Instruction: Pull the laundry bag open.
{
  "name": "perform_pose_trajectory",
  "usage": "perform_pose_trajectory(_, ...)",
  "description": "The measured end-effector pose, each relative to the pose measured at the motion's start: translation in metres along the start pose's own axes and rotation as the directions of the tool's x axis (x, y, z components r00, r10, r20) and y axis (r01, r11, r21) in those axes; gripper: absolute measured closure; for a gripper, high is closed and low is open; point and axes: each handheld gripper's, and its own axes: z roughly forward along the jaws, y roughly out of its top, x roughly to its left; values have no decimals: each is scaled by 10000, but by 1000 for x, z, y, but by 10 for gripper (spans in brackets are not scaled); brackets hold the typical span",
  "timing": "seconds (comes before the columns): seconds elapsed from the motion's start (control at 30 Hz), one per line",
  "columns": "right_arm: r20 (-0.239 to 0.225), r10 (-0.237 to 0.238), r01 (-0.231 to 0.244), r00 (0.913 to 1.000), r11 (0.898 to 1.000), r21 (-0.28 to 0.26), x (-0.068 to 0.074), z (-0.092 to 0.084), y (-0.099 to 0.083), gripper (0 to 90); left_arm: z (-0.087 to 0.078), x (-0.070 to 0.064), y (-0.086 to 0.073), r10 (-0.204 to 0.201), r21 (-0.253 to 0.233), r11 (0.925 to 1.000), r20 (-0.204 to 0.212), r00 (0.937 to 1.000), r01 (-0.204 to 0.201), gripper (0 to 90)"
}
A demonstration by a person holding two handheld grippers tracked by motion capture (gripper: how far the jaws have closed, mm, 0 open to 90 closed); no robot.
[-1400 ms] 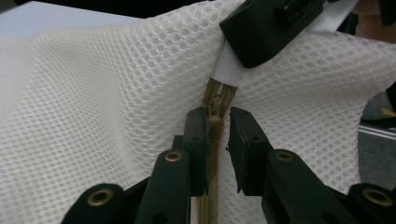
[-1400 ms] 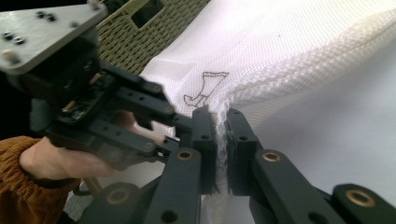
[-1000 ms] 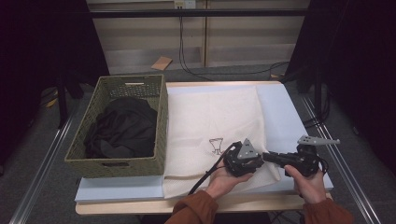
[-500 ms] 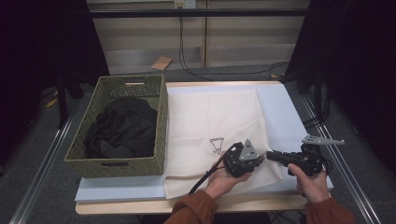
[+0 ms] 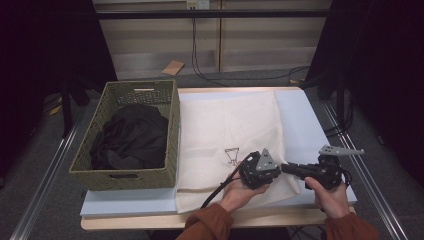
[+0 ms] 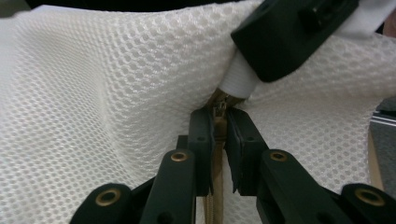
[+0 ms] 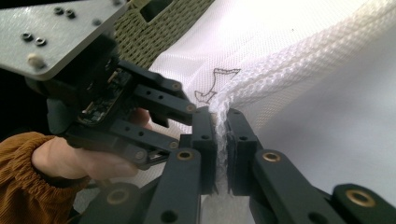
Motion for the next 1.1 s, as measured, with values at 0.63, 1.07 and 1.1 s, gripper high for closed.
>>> perform_pose_trajectory(0.63,167,316,-313,9994,9994,-177,-9,-3,-2,846,-7,1,-3,124,279,9995,70,9999,-126,816)
perform_pose_trajectory(1.07,232,562,-553,9981,9978,-378,-18,-9,-3,847,-13,1,-4,240,357,9991,255,9994,-249,816)
perform_pose_trajectory(1.1,249,554,-545,9982,9978,-369,-17,-9,-3,847,-13,1,-4,194,301,9993,302,9994,-203,816)
